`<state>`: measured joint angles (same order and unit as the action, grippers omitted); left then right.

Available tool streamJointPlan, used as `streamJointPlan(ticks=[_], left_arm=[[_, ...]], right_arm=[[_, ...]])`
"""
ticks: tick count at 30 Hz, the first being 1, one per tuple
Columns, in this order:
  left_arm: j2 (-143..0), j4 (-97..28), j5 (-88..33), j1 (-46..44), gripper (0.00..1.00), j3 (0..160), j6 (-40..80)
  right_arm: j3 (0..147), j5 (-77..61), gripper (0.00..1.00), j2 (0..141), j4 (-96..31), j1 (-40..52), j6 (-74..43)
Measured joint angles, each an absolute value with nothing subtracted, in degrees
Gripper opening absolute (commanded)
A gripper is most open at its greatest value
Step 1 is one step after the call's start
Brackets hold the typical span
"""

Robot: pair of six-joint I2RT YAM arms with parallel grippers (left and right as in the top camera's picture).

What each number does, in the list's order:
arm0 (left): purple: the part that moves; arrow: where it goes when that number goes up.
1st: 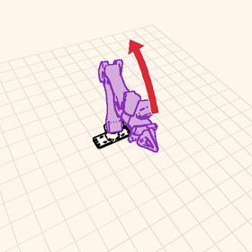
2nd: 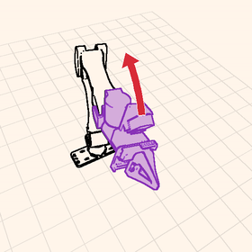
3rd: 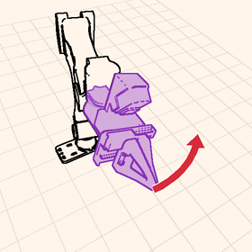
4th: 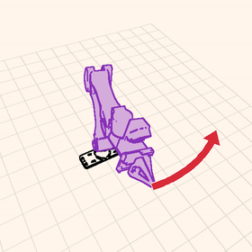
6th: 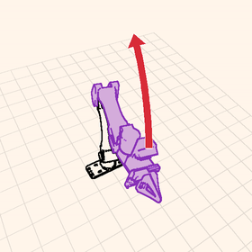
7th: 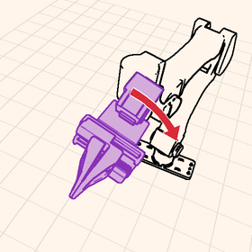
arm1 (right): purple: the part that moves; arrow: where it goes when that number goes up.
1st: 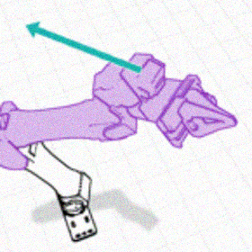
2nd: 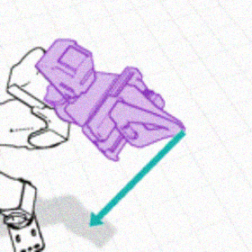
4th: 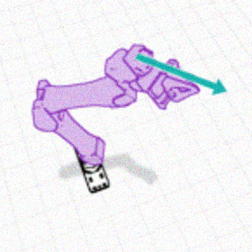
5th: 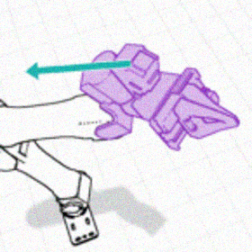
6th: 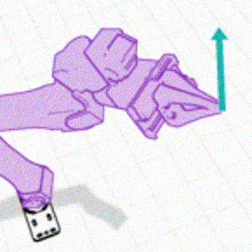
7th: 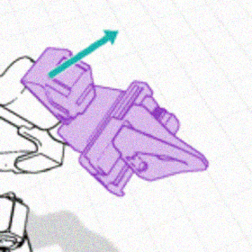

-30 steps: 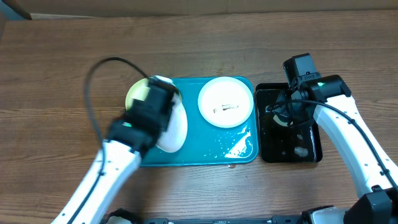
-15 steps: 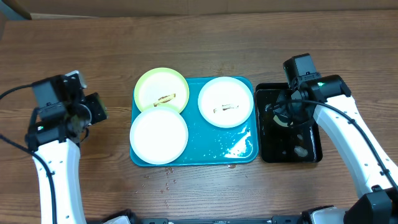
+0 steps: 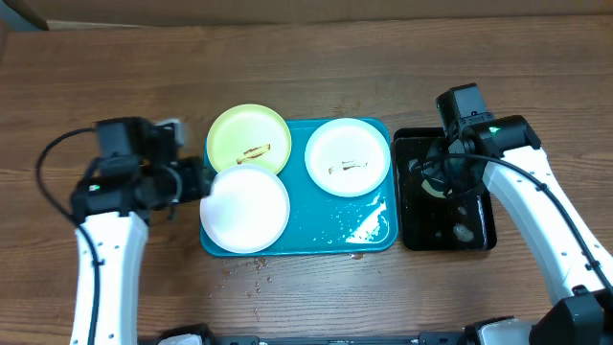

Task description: Clean dirty plates on tray and stack at the side

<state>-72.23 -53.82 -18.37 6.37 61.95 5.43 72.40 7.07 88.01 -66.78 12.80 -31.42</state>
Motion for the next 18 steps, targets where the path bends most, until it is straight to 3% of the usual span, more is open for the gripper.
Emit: streamJointPlan(ticks=[12,18], left_arm=[[-74.0,-54.08,-10.11,-15.73,0.52,60.99,5.72],[-80.18,-53.47,-7.05,-23.0,0.47,60.97,10.07]], right_arm=[[72.4,7.07,0.04,88.01,-67.53,12.8,-31.4],[72.4,7.09,0.04,88.01,-67.66,12.78,-31.38]])
